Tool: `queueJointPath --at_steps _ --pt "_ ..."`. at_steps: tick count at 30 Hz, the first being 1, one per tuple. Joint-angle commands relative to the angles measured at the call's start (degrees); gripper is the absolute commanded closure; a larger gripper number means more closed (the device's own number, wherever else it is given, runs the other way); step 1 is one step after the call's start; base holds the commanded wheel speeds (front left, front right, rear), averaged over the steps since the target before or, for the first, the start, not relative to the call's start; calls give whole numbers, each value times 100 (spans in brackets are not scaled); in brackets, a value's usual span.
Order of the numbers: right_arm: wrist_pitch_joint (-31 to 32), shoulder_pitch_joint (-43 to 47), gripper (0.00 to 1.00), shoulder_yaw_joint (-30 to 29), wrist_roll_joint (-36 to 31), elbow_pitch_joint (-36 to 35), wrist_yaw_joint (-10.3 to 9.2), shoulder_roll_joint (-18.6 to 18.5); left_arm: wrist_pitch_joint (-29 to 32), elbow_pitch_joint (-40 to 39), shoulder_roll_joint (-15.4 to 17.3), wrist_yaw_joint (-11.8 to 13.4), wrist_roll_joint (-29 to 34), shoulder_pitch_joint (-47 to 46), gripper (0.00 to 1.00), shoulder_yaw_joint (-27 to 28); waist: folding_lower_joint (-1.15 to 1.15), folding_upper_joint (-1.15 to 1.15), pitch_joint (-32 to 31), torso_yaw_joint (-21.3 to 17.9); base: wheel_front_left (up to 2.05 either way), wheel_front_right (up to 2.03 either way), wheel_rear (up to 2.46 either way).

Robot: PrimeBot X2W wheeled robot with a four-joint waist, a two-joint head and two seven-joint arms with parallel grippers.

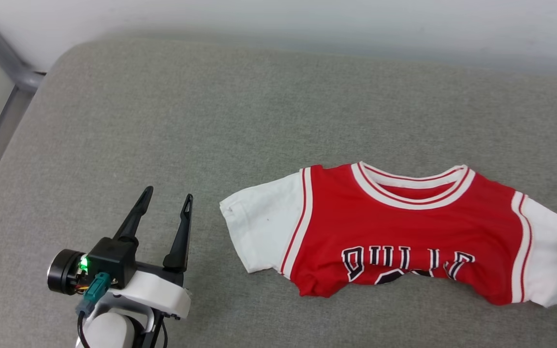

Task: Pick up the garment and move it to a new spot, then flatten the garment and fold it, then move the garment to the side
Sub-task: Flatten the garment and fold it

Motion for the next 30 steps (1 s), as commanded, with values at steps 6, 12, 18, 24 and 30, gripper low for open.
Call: queueJointPath --at_steps 6,12,18,24,30 --pt "-1231 -119 0 -218 -32 -233 -8 310 -35 115 18 -37 -85 110 0 46 0 0 -270 -281 0 0 0" --pt "-2523 167 0 -173 205 -654 -8 663 -27 209 62 -15 -184 188 0 133 0 0 -388 -565 0 0 0" --pt "-3544 683 0 -213 448 -1426 -8 1099 198 196 145 12 -230 219 0 138 0 0 -343 -820 0 0 0" --pt "-3830 1109 0 -333 428 -2193 -7 1604 1035 174 388 -49 -206 42 0 47 0 0 -106 -1028 0 0 0" --pt "-3697 1321 0 -387 253 -2726 -7 1877 2441 113 693 -104 -145 -288 0 -120 0 0 156 -1126 0 0 0"
